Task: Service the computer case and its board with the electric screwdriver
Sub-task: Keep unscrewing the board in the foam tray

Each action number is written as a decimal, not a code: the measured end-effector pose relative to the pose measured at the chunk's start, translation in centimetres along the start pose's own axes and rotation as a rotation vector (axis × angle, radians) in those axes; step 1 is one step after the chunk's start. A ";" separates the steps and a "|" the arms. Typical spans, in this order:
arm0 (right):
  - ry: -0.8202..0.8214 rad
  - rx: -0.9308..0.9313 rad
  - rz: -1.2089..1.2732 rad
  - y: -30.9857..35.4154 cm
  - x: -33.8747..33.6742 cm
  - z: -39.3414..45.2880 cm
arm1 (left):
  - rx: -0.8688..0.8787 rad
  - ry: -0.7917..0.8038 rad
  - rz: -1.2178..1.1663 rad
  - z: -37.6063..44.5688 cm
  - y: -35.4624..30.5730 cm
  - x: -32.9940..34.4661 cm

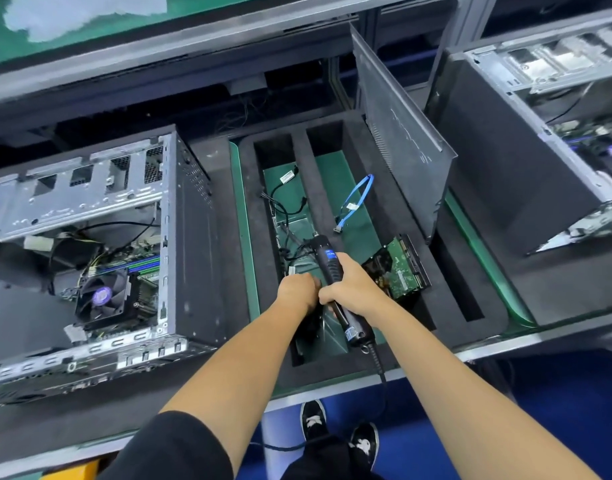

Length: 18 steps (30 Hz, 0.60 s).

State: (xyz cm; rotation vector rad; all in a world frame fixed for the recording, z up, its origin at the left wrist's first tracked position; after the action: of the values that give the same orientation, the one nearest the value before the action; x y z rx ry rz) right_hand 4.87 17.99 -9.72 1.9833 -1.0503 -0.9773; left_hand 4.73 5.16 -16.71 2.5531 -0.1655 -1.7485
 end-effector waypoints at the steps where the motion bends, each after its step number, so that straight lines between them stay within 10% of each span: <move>1: 0.001 0.004 0.007 0.0 0.0 0.0 | -0.004 0.006 -0.020 0.0 0.1 -0.1; 18: -0.034 0.016 0.098 1.3 -1.7 -1.1 | -0.366 -0.335 -0.975 0.6 3.7 -4.9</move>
State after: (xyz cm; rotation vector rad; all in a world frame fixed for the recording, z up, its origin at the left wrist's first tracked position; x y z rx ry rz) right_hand 4.67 19.15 -7.59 1.9147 -1.1664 -0.9556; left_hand 2.20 2.04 -12.06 2.1444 1.4554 -2.1369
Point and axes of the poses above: each hand's wrist, its own z-axis towards the middle knuckle, its own x-axis out of the palm, y = z × x, the point moved 1 cm from there along z, towards the middle knuckle, and after that the axes turned 13 degrees about -y, right-handed, at the moved point
